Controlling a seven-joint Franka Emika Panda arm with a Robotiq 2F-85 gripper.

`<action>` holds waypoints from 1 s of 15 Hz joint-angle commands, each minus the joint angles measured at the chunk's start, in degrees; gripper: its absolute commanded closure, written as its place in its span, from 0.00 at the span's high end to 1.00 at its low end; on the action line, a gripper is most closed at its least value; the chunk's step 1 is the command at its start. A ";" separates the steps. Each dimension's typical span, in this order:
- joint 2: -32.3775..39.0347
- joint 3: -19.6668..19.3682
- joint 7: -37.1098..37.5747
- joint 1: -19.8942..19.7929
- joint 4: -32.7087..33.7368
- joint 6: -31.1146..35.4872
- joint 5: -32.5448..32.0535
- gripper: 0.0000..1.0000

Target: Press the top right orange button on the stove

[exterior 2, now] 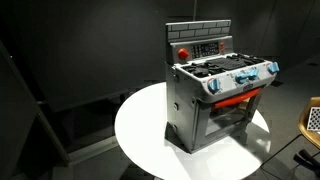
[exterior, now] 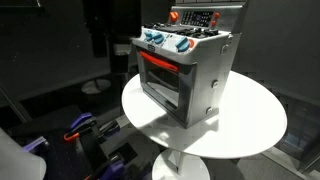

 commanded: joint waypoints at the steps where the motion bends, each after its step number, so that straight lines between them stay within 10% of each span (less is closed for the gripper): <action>1: -0.05 -0.37 0.28 0.46 0.08 -0.16 -0.23 1.00; 15: 4.82 1.51 4.01 5.40 5.65 12.90 8.04 1.00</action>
